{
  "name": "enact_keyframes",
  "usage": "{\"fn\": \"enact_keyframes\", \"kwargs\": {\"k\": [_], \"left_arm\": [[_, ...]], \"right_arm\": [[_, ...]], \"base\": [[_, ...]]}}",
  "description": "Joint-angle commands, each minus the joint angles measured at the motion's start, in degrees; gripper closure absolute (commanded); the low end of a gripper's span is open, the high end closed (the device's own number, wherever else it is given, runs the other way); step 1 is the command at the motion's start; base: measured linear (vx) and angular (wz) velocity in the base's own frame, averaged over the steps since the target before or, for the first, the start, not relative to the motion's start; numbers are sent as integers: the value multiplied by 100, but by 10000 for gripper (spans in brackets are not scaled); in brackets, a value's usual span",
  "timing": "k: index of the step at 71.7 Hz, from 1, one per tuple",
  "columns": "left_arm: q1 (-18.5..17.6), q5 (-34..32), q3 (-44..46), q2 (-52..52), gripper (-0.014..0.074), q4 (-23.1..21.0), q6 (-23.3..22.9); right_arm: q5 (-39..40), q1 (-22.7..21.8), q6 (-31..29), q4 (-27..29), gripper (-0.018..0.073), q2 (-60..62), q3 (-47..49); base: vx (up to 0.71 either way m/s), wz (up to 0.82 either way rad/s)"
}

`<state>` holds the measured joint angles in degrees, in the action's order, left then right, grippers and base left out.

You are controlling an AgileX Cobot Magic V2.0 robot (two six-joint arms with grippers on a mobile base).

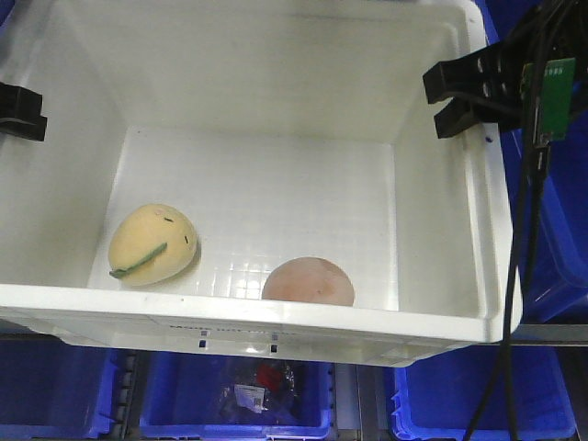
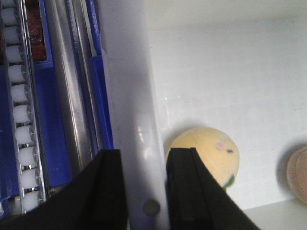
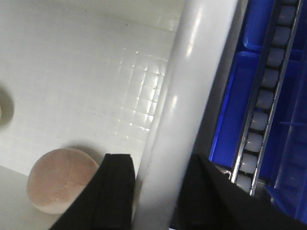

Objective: Place moving items into box and shelve
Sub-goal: 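Push the held tote forward onto the shelf roller lane with both grippers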

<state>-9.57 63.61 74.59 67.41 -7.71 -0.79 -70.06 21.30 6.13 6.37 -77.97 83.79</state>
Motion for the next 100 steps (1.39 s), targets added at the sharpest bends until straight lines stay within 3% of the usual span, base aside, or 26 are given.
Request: {"fn": "enact_keyframes", "kwargs": {"k": [1, 5, 6, 10, 26, 47, 71, 87, 100], "left_arm": [[3, -793, 230, -161, 613, -351, 3], [3, -800, 230, -161, 613, -328, 14], [3, -886, 230, -161, 613, -297, 20], [3, -931, 230, -161, 613, -286, 25], [3, -1006, 168, -63, 613, -6, 79], [3, -1756, -442, 88, 613, 302, 45], [3, -2211, -438, 346, 613, 308, 79], [3, -2545, -438, 732, 613, 579, 45], [3, -2462, -438, 1035, 613, 588, 45]], "right_arm": [[802, 22, -225, 468, 571, 209, -84], [1105, 22, -250, 468, 571, 247, -270], [1737, 22, -326, 542, 571, 339, -643], [1974, 22, -434, 604, 571, 358, -746], [2519, 22, -764, 794, 570, 358, -828], [3178, 22, -920, 773, 570, 358, -828], [3386, 22, -1107, 771, 570, 132, -828], [3593, 22, -1251, 747, 570, -82, -828], [3628, 22, -1250, 765, 570, -306, -828]], "base": [[0, 0], [0, 0], [0, 0], [0, 0], [0, 0], [0, 0], [0, 0], [0, 0], [0, 0]]}}
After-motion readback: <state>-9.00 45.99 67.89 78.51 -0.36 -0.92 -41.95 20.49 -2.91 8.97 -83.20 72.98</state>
